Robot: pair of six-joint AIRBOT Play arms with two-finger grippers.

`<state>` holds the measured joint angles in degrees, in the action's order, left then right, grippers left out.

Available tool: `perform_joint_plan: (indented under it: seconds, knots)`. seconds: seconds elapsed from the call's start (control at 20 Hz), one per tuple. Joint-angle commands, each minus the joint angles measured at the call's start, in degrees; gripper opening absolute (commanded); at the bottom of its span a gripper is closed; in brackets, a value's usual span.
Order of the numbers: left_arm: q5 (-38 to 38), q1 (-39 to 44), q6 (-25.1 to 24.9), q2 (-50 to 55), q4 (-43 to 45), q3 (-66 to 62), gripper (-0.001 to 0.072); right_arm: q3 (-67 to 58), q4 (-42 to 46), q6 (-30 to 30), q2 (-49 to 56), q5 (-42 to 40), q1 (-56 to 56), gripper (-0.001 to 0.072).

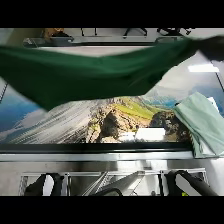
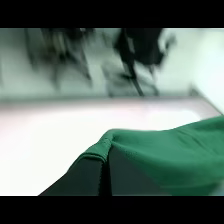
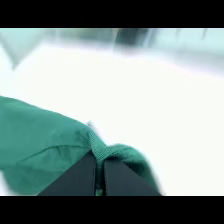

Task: Fold the shirts.

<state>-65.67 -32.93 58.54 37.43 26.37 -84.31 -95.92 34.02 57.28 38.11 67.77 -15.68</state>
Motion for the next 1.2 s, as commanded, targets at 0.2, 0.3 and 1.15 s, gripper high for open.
perform_joint_plan:
  seconds: [0.2, 0.3, 1.15]
  knots:
    - [4.52, 4.46, 9.75, -4.39, 20.20, -16.70, 0.0010, -11.19, 7.19, -1.75, -4.83, -6.73, -0.42, 0.0020]
    - [-1.22, 8.72, 9.81, 1.49, 20.46, -15.10, 0.0010, -10.58, 6.54, -1.27, -0.66, -3.52, -0.42, 0.0019]
    - [2.12, 21.29, 2.43, 74.23, 20.48, -14.10, 0.0012, 7.10, 1.11, -5.51, 50.25, -21.20, 4.22, 0.0018]
